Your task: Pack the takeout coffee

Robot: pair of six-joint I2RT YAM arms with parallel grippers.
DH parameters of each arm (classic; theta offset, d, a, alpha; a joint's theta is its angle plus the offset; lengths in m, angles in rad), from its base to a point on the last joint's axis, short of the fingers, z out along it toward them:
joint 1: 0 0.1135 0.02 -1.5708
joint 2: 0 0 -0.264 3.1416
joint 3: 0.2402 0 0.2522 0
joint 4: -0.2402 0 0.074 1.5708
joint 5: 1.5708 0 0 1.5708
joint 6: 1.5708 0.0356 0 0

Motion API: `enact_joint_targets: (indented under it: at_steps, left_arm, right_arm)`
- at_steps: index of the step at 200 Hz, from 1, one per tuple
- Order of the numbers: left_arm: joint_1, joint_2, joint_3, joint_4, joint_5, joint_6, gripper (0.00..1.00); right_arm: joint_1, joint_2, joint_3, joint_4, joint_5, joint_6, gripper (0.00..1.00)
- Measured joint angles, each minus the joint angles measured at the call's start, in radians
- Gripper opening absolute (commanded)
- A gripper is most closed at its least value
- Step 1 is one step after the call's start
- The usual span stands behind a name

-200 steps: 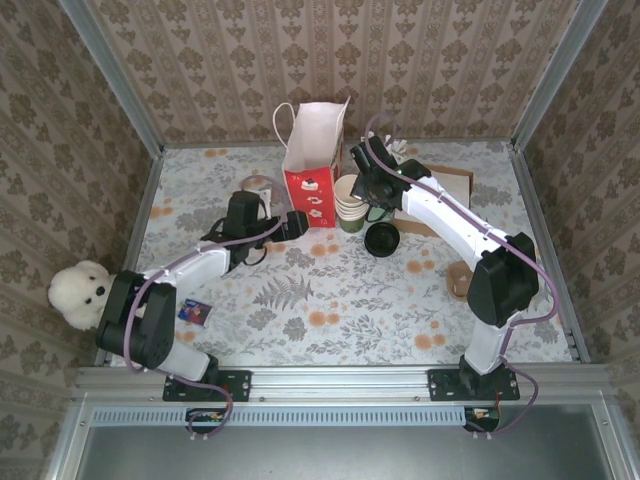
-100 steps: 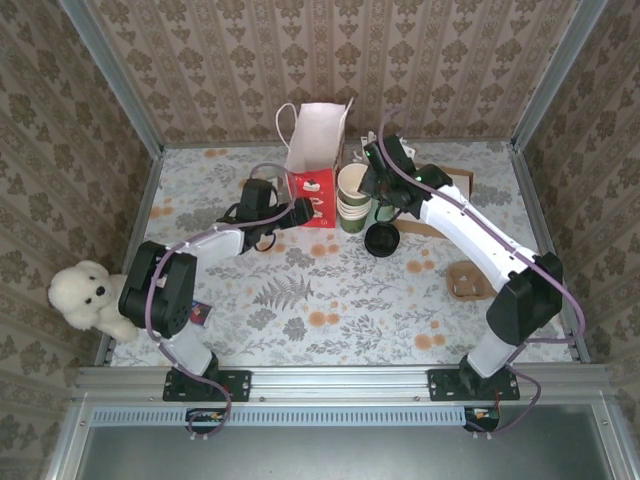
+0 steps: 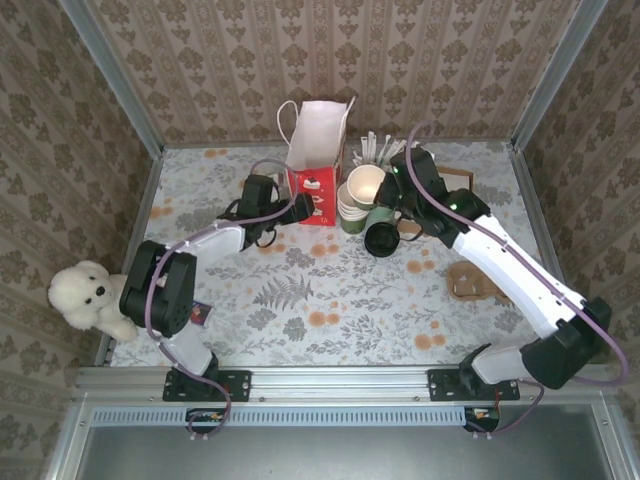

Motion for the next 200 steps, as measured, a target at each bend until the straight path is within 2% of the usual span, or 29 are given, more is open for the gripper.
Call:
enact_joint_targets:
  at_steps: [44, 86, 131, 158, 200]
  left_arm:
    - [-0.024, -0.23, -0.15, -0.011, 0.037, 0.016, 1.0]
    - [-0.061, -0.403, -0.222, -0.115, 0.001, 0.006, 1.0]
    - [-0.066, -0.439, -0.221, -0.272, -0.064, -0.087, 1.0]
    - [-0.072, -0.442, -0.22, -0.33, -0.064, -0.128, 1.0]
    - [-0.076, -0.429, -0.198, -0.355, 0.06, -0.174, 1.0]
  right_arm:
    - [0.063, -0.106, -0.101, -0.007, -0.008, -0.039, 0.0]
    - [0.1, -0.155, -0.258, -0.006, -0.052, -0.009, 0.0]
    - [0.137, -0.163, -0.389, 0.015, -0.109, -0.005, 0.0]
    - [0.146, -0.166, -0.463, 0.06, -0.144, -0.008, 0.0]
    - [0.148, -0.122, -0.494, 0.145, -0.193, -0.011, 0.0]
